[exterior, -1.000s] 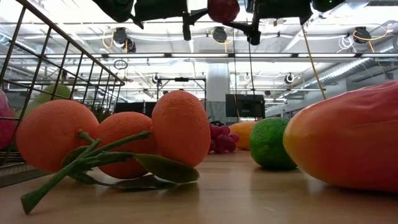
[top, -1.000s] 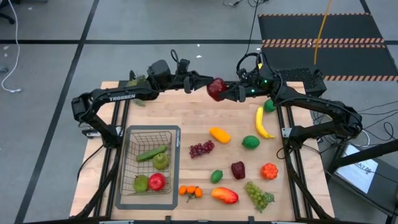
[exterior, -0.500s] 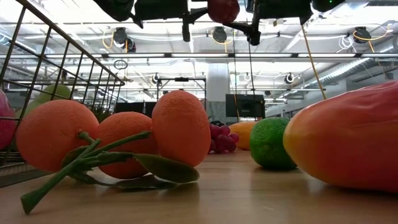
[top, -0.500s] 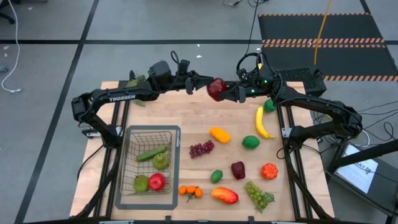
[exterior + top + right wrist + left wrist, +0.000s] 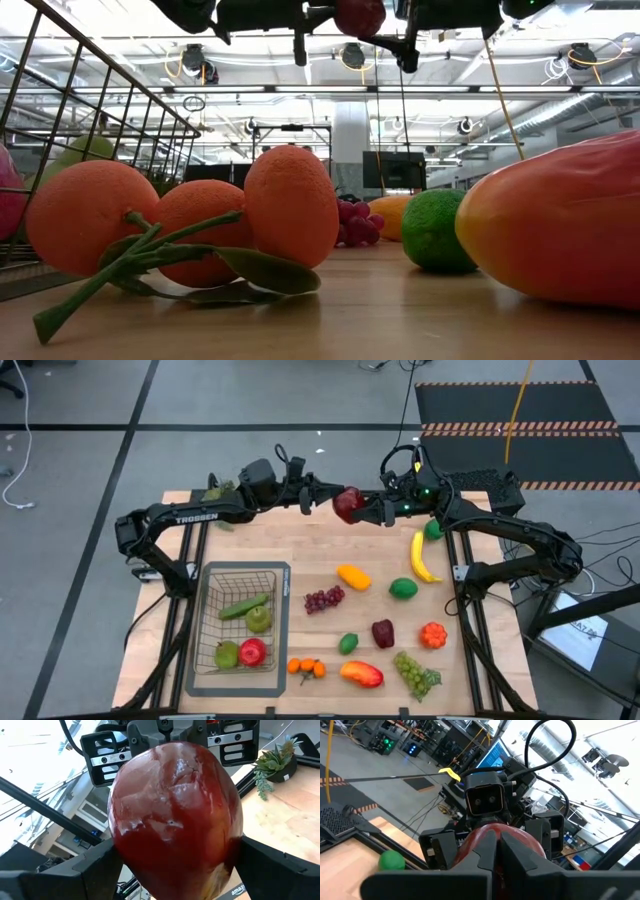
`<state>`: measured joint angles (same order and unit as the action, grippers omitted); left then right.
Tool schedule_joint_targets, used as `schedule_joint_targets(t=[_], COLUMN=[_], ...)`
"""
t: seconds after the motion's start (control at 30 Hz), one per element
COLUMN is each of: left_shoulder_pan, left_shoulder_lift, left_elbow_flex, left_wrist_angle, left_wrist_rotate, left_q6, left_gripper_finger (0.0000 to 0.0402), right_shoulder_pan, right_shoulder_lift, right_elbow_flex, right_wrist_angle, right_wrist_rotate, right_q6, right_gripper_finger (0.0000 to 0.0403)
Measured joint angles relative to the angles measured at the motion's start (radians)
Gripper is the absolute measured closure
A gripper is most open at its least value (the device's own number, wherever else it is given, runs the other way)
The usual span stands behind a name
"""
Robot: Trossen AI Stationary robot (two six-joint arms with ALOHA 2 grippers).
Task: Build produce basket
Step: Put the top dark red apple into the wire basket
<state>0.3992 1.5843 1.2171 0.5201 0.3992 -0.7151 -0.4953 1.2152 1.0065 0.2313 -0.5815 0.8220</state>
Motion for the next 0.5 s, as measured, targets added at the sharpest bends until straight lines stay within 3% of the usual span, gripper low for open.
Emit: schedule_joint_targets(t=[0.13, 0.3, 0.5], left_shoulder_pan=[0.004, 0.023, 0.064], left_shoulder_lift=[0.0, 0.0, -0.006], left_elbow_flex=[0.0, 0.0, -0.001], left_wrist_angle=[0.0, -0.002, -0.004], left_wrist_rotate=[-0.001, 0.007, 0.071], left_q6=[-0.001, -0.022, -0.032], left_gripper_finger=[0.0395, 0.0389, 0.0394], right_shoulder_pan=[0.0, 0.0, -0.001], right_shoulder_lift=[0.0, 0.0, -0.002], right_elbow_flex=[0.0, 0.0, 0.0], right_wrist_angle=[0.0, 0.003, 0.006], right_wrist_rotate=[0.016, 0.035, 0.017], right_q6=[0.019, 0.067, 0.107], right_gripper_finger=[0.0067, 0.0037, 0.0011])
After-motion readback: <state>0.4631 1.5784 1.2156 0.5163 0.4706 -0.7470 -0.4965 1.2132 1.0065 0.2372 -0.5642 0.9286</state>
